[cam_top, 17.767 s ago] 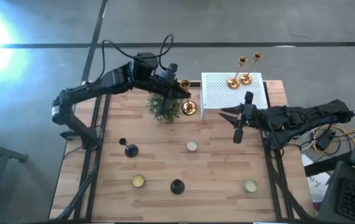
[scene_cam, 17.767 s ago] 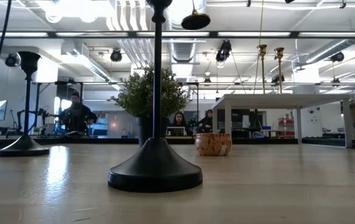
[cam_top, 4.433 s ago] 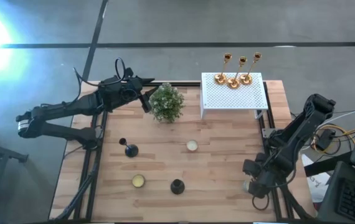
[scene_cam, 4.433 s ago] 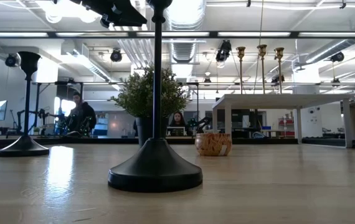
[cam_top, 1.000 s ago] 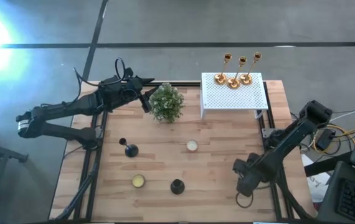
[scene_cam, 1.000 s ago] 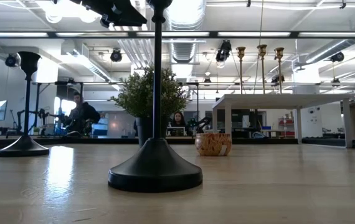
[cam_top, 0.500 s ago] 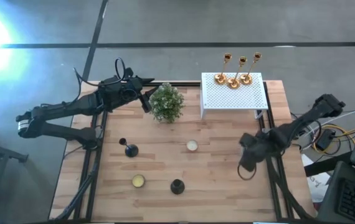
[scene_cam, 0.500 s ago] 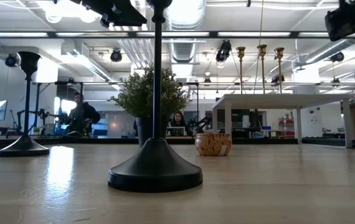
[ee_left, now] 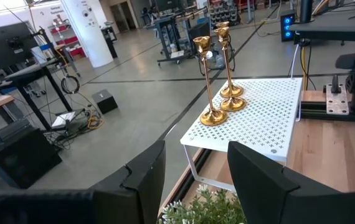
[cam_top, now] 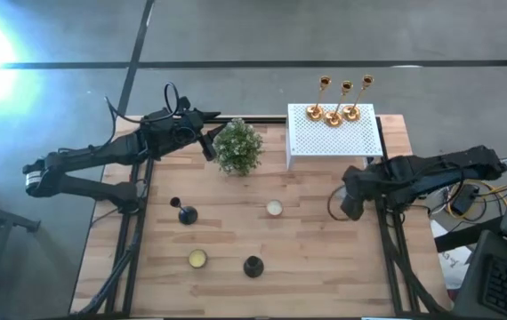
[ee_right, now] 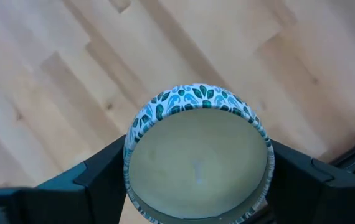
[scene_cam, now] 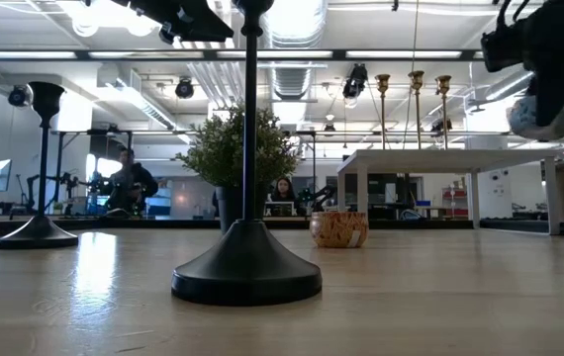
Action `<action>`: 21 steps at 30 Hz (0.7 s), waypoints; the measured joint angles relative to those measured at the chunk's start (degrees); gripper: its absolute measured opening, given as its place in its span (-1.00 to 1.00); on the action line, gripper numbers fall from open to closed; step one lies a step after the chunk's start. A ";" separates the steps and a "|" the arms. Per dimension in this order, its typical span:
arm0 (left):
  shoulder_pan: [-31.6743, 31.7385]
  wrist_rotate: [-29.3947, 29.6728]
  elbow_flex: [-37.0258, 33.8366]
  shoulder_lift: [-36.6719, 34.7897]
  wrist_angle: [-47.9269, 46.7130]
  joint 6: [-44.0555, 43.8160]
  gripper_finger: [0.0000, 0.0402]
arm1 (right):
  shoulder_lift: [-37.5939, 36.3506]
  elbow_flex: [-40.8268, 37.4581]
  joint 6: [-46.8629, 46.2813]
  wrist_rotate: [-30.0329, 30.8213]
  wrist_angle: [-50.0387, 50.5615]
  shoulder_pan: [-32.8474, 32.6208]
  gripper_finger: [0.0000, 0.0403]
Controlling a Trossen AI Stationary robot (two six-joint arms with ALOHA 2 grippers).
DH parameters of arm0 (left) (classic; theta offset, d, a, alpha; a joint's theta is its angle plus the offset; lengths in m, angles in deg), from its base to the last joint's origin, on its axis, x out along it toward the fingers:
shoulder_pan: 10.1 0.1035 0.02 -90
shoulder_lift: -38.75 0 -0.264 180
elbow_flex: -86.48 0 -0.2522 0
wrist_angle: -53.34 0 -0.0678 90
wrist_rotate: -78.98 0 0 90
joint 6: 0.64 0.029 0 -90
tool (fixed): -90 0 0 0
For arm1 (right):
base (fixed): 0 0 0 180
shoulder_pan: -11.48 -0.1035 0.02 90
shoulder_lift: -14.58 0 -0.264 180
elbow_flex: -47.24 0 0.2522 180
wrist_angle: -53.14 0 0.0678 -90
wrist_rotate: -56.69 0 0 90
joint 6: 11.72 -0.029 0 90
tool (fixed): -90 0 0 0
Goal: Pick & Place candle stick holders
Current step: Put the blue scented candle on the shelf
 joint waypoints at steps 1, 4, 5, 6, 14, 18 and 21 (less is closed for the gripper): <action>-0.02 0.00 0.00 0.00 0.00 0.00 -0.11 | -0.02 0.00 1.59 -0.08 -0.02 1.59 0.42; 0.00 -0.01 0.00 0.00 -0.02 0.00 -0.11 | 0.00 0.00 6.53 -0.09 -0.04 6.32 0.42; 0.01 0.00 0.00 0.00 0.00 0.00 -0.11 | 0.04 0.09 8.06 -0.09 0.02 7.76 0.42; 0.01 -0.02 0.00 0.00 0.00 0.00 -0.11 | 0.10 0.38 9.47 -0.09 0.06 9.22 0.42; 0.01 0.00 0.00 0.00 -0.02 0.00 -0.11 | 0.49 9.49 19.18 -0.09 0.47 17.81 0.42; 0.01 0.00 0.00 0.00 -0.01 -0.01 -0.11 | 2.38 15.55 23.04 0.12 3.43 22.45 0.42; 0.01 -0.02 0.00 0.00 -0.02 0.00 -0.11 | 4.74 19.32 26.83 0.88 6.31 26.24 0.42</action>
